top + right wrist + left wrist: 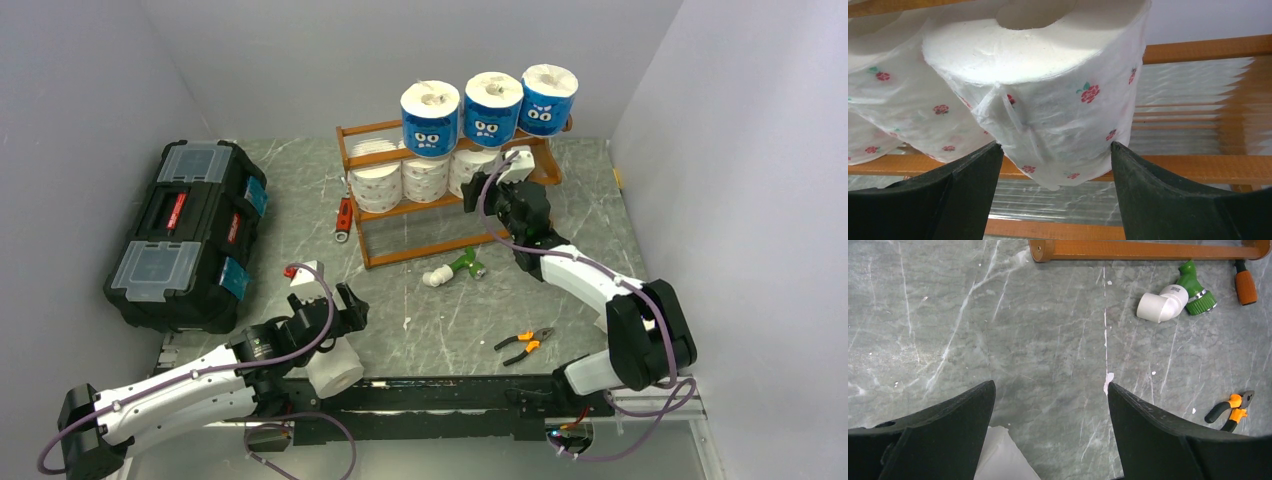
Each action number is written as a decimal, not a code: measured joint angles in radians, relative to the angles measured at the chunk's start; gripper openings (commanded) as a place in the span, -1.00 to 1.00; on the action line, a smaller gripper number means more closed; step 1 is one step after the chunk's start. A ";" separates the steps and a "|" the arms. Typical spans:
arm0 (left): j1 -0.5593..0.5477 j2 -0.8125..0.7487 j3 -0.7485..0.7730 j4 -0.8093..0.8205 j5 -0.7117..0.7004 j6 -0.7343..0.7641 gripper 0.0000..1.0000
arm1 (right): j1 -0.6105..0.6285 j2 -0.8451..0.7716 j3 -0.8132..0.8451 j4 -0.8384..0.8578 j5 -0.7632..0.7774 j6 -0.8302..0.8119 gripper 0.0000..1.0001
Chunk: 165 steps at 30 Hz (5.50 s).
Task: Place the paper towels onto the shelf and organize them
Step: Place the paper towel on the shelf, then adjust the paper towel at the center of the board.
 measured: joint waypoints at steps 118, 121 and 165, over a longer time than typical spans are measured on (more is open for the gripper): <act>0.000 -0.061 0.320 -0.599 -0.037 -0.044 0.86 | 0.001 -0.636 -0.270 -0.771 -0.095 0.403 0.99; 0.000 -0.032 0.320 -0.617 0.003 -0.049 0.87 | 0.001 -0.620 -0.288 -0.739 -0.153 0.402 0.99; 0.069 0.092 0.222 -0.421 0.330 -0.174 0.99 | 0.031 -0.510 -0.251 -0.700 -0.339 0.361 0.99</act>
